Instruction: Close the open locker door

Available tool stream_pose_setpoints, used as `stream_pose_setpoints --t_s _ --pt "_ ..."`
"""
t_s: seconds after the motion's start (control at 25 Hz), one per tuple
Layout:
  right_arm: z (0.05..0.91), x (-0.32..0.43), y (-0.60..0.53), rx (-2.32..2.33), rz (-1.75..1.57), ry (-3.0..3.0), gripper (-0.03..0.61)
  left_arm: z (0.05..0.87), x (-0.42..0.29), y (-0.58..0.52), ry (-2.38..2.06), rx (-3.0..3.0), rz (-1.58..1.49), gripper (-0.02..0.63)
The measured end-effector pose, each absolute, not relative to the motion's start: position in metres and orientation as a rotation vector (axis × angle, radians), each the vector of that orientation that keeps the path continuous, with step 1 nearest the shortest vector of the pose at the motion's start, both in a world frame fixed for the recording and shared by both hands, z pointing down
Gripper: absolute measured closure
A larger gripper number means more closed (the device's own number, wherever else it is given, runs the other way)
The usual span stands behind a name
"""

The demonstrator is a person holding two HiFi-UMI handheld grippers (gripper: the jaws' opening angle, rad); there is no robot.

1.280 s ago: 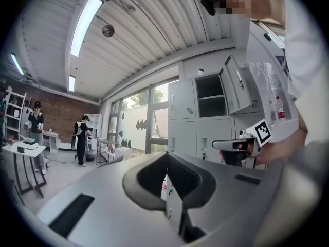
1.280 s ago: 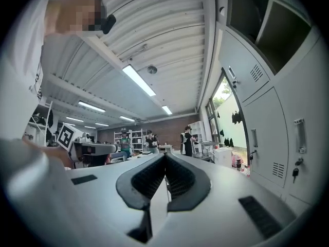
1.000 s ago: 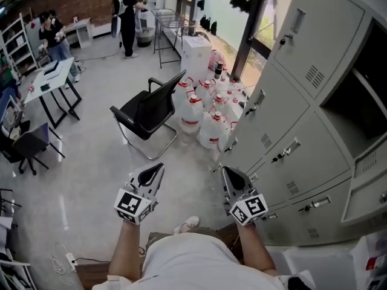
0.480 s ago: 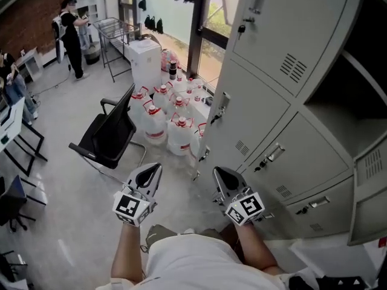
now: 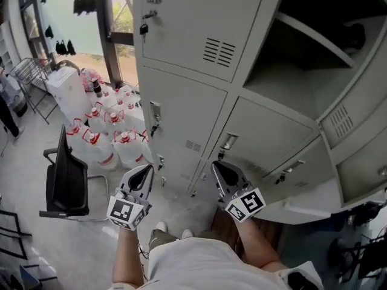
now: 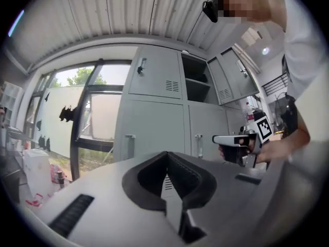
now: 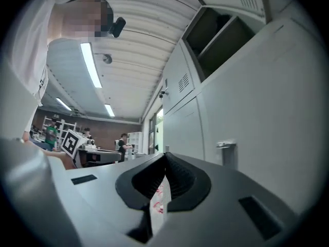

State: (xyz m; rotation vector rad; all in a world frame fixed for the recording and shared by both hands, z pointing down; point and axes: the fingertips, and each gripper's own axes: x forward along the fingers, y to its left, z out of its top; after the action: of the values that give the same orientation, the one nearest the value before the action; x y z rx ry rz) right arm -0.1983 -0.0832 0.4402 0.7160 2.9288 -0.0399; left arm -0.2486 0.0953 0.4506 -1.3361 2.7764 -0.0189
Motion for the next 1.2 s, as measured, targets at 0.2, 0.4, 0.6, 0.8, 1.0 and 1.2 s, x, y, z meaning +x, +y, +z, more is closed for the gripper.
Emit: stream_pose_setpoints --t_s 0.2,0.4,0.6,0.8,1.0,1.2 --pt "0.429 -0.179 -0.133 0.34 -0.045 2.972 0.571 0.448 -0.268 0.035 2.59 -1.684 -0.038 0.611" --pt "0.427 -0.136 -0.172 -0.017 -0.085 2.966 0.571 0.45 -0.263 -0.023 2.38 -1.982 -0.039 0.611" --pt "0.424 -0.074 -0.204 -0.371 -0.053 2.917 0.571 0.452 -0.235 -0.076 2.131 -2.233 -0.05 0.611" --pt "0.408 -0.002 -0.228 -0.678 -0.025 2.814 0.571 0.457 -0.196 -0.114 1.91 -2.425 -0.045 0.611" --pt "0.381 0.064 -0.235 -0.898 0.032 2.693 0.565 0.46 -0.154 -0.142 1.72 -2.576 -0.019 0.611" --pt "0.348 0.103 -0.234 -0.946 0.093 2.621 0.555 0.464 -0.117 -0.165 1.617 -2.655 -0.015 0.611"
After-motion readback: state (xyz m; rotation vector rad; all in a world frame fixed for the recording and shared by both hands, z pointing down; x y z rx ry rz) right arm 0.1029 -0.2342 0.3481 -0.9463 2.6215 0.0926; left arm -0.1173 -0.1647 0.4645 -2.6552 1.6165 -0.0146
